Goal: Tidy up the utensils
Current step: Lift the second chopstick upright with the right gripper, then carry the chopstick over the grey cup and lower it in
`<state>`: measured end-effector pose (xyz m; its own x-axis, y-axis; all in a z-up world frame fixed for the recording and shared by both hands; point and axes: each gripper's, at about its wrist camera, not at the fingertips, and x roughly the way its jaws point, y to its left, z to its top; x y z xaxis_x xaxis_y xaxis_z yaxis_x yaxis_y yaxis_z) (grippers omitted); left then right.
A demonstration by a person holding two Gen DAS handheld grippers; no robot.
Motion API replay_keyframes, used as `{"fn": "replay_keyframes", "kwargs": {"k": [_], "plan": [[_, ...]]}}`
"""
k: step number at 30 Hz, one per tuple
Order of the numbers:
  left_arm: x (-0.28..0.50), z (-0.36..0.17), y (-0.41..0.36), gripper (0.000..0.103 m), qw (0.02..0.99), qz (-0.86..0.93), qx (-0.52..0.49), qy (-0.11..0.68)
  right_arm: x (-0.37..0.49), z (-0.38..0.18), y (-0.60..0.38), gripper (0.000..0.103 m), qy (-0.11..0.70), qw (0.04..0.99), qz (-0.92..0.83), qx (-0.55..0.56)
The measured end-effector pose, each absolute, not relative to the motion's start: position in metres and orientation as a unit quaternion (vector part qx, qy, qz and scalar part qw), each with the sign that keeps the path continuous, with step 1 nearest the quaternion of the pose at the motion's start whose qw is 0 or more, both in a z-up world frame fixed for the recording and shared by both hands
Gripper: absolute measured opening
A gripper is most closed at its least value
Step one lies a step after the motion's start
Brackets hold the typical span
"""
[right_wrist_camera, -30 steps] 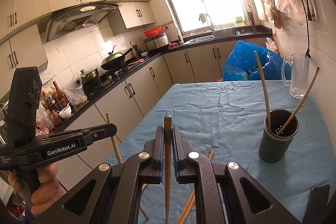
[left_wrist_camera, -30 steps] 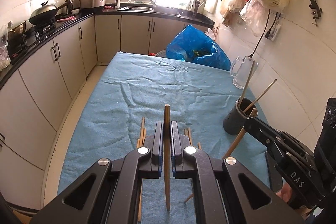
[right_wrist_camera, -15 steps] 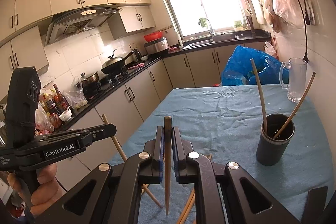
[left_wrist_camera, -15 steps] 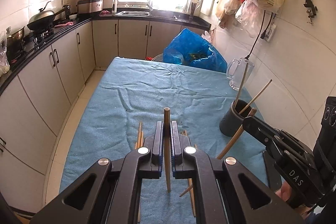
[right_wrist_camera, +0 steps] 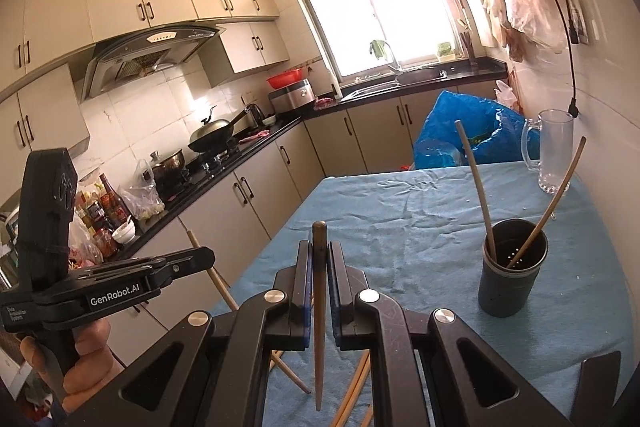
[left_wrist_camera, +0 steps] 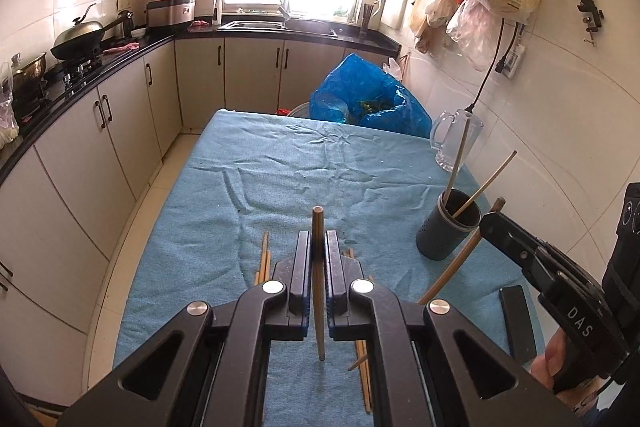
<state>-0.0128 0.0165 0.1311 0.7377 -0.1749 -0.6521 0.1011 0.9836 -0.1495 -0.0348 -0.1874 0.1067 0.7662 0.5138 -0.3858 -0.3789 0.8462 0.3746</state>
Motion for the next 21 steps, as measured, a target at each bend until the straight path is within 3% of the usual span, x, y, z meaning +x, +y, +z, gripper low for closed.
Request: {"fn": "replay_keyframes", "kwargs": {"k": [21], "plan": [[-0.014, 0.142, 0.003, 0.005, 0.932, -0.084, -0.042, 0.351, -0.045, 0.12, -0.244, 0.008, 0.212, 0.941, 0.194, 0.181]]}}
